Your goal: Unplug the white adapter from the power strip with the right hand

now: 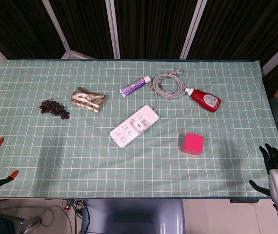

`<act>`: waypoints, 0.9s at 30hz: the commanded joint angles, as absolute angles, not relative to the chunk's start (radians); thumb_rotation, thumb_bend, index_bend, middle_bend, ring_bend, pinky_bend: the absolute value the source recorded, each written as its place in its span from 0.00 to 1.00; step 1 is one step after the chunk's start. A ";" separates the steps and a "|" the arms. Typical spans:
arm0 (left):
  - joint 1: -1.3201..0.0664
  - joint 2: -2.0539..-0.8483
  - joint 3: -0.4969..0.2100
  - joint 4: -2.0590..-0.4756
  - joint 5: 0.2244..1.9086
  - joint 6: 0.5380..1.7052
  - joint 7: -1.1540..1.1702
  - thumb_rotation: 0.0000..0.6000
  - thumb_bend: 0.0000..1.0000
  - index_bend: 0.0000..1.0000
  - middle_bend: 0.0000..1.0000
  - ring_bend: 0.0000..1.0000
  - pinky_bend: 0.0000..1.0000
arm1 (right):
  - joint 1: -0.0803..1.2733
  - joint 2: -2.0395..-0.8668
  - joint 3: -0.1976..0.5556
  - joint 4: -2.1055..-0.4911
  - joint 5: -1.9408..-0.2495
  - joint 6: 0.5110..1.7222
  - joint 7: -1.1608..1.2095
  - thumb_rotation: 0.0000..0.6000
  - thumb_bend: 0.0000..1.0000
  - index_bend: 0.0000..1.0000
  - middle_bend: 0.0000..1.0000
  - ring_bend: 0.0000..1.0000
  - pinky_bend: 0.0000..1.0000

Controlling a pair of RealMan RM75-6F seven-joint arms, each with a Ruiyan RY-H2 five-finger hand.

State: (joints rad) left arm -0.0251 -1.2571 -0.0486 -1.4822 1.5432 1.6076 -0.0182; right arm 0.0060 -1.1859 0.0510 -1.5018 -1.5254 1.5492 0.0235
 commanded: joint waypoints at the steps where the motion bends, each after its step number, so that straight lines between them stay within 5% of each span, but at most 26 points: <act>1: -0.025 -1.257 -0.048 -1.482 1.543 1.607 -0.018 1.00 0.05 0.00 0.00 0.00 0.00 | 0.006 -1.185 0.052 -1.502 -1.524 1.550 0.025 1.00 0.17 0.00 0.00 0.00 0.00; 14: -0.041 -1.257 -0.031 -1.506 1.576 1.586 0.005 1.00 0.07 0.00 0.00 0.00 0.00 | 0.005 -1.178 0.051 -1.514 -1.528 1.553 0.035 1.00 0.17 0.00 0.00 0.00 0.00; 27: -0.235 -1.220 -0.069 -1.760 1.613 1.325 0.264 1.00 0.47 0.00 0.00 0.00 0.00 | 0.037 -1.145 0.087 -1.541 -1.486 1.508 0.021 1.00 0.17 0.00 0.00 0.00 0.00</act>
State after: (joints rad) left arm -0.1801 -1.2273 -0.0460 -1.6981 1.6199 1.3948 0.1991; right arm 0.0273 -1.1540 0.0770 -1.5274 -1.4908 1.5144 0.0313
